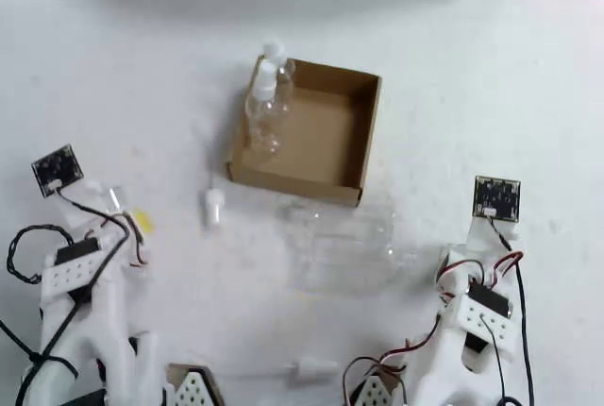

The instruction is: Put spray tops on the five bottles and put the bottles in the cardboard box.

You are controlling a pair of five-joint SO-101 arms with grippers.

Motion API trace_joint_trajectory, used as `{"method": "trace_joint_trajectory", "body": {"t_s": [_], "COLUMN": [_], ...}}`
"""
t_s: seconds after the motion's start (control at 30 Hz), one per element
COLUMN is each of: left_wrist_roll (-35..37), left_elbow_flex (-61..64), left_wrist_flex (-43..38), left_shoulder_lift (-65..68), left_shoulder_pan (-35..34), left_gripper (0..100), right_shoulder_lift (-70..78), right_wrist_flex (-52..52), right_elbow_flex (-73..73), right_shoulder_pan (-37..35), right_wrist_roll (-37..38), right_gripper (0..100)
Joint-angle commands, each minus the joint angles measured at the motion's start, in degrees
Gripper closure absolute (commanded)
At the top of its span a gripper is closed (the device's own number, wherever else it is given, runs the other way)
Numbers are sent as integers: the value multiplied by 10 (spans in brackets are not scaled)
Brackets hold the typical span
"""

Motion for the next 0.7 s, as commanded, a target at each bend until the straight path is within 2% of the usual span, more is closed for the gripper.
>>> {"method": "trace_joint_trajectory", "body": {"t_s": [0.0,0.4,0.53,0.67], "left_wrist_roll": [13,1,-77,-242], "left_elbow_flex": [-47,-152,-178,-192], "left_wrist_flex": [27,184,259,317], "left_shoulder_lift": [1,1,0,0], "left_shoulder_pan": [-7,-7,-3,-3], "left_gripper": [670,665,668,668], "right_shoulder_lift": [-7,-7,-7,-7], "right_wrist_flex": [-6,-8,-8,-8], "right_elbow_flex": [-2,-2,-2,-2], "right_shoulder_pan": [-4,-4,-5,-6], "right_wrist_roll": [1,1,1,1], "right_gripper": [981,981,981,981]}}
